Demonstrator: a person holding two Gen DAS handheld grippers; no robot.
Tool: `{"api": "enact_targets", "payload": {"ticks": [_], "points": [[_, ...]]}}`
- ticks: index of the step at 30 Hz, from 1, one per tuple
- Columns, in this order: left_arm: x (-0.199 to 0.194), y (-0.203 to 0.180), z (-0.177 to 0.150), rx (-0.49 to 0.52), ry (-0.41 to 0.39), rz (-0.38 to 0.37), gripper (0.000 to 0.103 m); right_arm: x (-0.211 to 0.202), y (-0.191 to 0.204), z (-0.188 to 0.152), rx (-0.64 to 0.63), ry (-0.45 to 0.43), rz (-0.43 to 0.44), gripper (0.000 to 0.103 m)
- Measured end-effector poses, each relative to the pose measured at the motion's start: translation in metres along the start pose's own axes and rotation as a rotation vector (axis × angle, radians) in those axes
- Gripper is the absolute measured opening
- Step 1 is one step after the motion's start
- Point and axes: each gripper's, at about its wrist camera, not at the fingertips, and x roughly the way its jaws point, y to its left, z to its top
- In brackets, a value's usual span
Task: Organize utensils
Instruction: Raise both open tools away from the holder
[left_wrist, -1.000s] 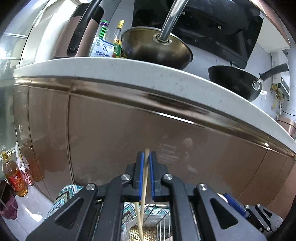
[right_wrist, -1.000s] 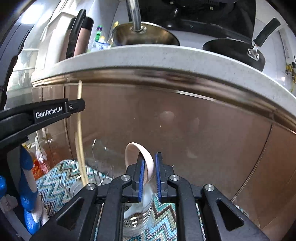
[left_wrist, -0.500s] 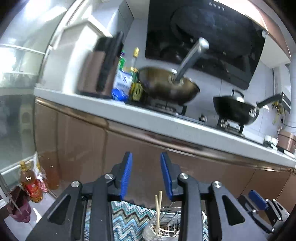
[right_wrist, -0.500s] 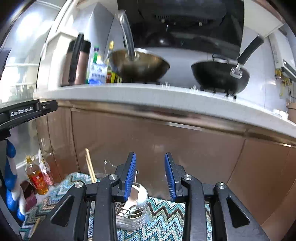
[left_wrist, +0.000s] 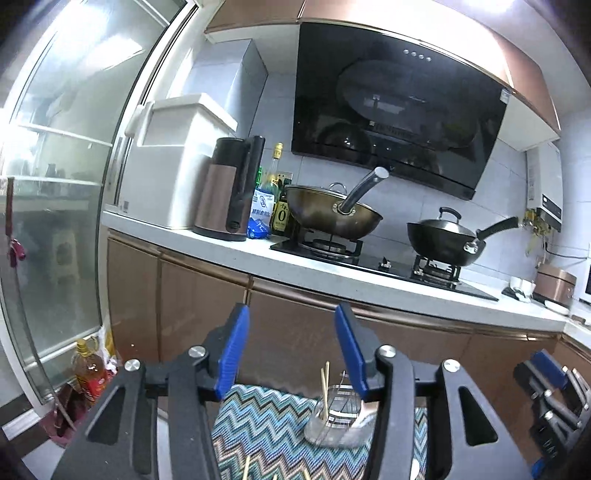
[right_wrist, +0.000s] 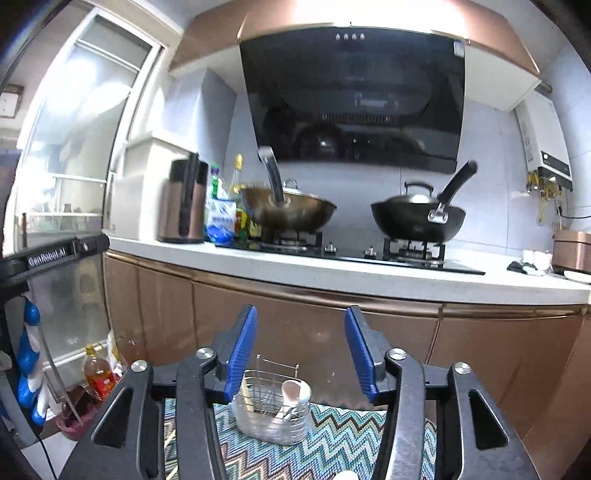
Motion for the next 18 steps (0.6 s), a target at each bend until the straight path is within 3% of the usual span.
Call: {"api": "enact_targets", "payload": {"ticks": [6, 18], "points": [[-0.037, 0.016, -0.009, 0.044, 0.036, 0.015, 0.047, -0.055, 0.004, -0.003, 0.014, -0.003, 0.035, 0.053], [-0.083, 0.046, -0.025, 0.091, 0.077, 0.076, 0.047, -0.111, -0.007, -0.022, 0.07, 0.005, 0.024, 0.055]]}}
